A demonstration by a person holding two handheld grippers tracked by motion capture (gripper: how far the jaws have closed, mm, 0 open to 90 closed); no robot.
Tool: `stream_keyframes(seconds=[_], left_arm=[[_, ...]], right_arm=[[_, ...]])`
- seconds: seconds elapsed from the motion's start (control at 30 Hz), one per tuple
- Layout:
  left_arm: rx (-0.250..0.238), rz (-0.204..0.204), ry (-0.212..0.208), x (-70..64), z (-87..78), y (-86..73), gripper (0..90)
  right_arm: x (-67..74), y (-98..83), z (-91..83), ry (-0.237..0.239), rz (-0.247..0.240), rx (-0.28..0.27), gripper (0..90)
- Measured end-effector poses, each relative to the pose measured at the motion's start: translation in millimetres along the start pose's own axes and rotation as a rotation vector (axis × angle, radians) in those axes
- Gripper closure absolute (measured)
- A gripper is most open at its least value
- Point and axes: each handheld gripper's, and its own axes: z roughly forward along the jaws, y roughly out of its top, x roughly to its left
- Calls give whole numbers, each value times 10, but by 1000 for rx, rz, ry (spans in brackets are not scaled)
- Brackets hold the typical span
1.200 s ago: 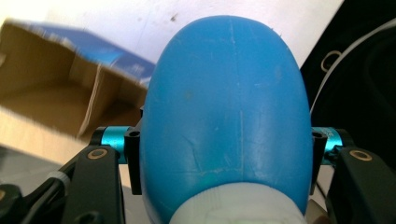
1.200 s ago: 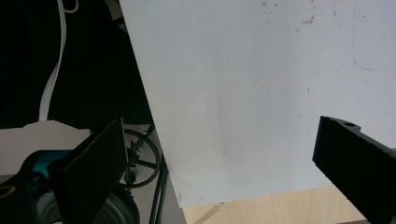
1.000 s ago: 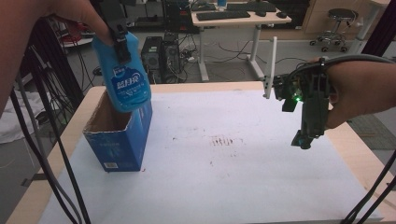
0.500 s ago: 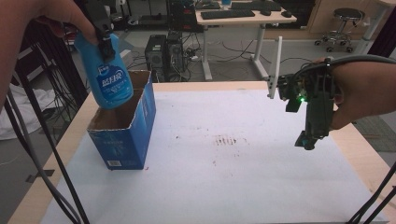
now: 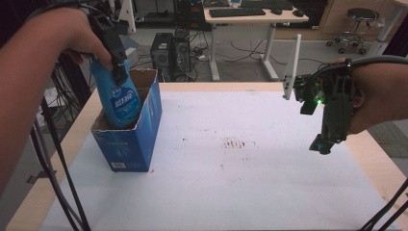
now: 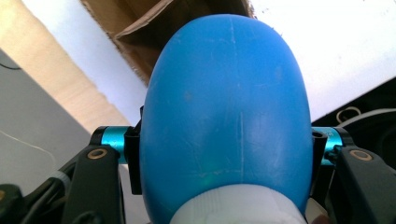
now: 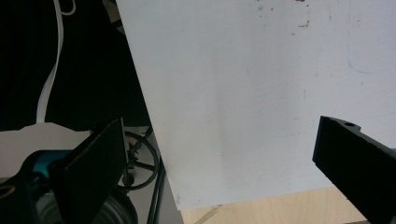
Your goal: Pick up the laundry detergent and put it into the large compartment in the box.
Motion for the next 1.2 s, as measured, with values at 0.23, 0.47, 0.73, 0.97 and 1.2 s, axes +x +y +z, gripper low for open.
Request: stream_keyframes(seconds=[0.23, 0.47, 0.73, 0.97, 1.2], left_arm=[[28, 22, -2, -1, 336, 81, 391], [12, 66, 12, -17, 501, 123, 390], [42, 186, 4, 19, 768, 140, 390], [51, 269, 18, 5, 914, 132, 390], [33, 356, 40, -2, 979, 105, 390]], right_arm=[[30, 14, 0, -4, -11, 0, 21], [35, -22, -10, -10, -4, -5, 21], [20, -40, 33, -3, 2, -7, 21], [5, -25, 48, 1, 3, -5, 21], [-2, 5, 75, 7, -4, -1, 21]])
